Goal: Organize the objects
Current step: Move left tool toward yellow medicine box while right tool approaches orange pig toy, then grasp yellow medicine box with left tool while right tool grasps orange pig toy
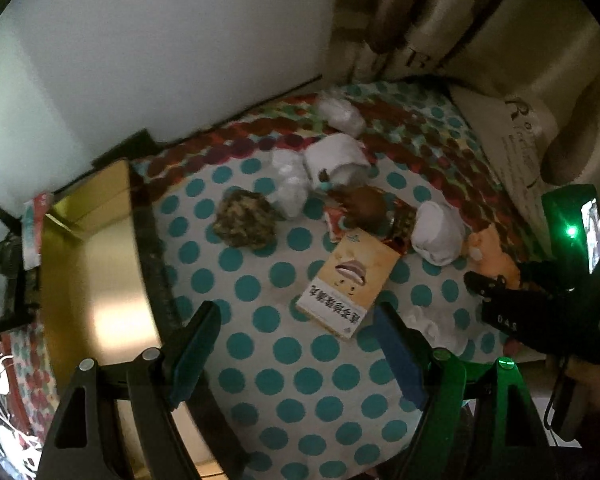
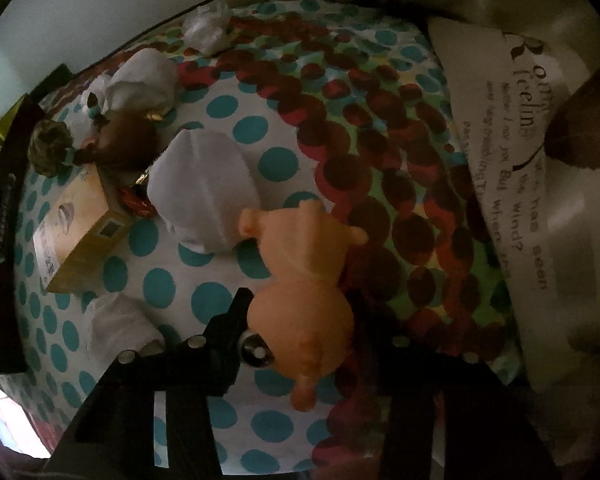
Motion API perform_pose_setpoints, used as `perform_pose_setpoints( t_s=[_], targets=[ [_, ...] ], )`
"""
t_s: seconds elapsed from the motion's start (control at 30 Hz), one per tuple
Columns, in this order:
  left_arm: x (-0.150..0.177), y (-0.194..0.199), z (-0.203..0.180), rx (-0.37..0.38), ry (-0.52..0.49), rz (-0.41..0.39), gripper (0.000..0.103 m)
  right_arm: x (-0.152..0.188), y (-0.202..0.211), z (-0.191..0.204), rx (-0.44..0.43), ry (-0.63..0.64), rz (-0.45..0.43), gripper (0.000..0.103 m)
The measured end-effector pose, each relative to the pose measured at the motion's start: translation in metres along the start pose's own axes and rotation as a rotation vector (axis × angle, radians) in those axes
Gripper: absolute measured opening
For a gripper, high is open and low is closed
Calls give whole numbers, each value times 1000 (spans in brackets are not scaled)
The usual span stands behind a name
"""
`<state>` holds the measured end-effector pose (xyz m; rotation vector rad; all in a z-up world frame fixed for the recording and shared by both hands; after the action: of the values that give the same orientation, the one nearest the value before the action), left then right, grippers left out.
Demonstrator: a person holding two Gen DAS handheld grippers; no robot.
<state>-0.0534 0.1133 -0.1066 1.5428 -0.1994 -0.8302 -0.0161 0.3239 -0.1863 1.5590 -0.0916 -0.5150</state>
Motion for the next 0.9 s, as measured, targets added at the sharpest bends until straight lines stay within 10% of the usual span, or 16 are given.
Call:
perform_pose_setpoints(
  t_s=[0.2, 0.9],
  targets=[
    [-3, -26, -7, 92, -7, 51, 81, -1, 3, -6, -28, -13, -13, 41],
    [-23, -95, -36, 47, -305, 190, 81, -3, 37, 0, -93, -34, -90, 42]
  ],
)
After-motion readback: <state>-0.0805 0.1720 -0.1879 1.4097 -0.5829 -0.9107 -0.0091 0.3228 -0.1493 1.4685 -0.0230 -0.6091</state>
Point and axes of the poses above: each gripper's, at about its wrist camera, not at the fingertips, and y roughly against the way its jaws point, z to its left, x to its underside, the point moved 2 cm from there along -y, roughly the way its jaws point, and after that the axes turned 14 degrees about -y, right-handed, at the moved point
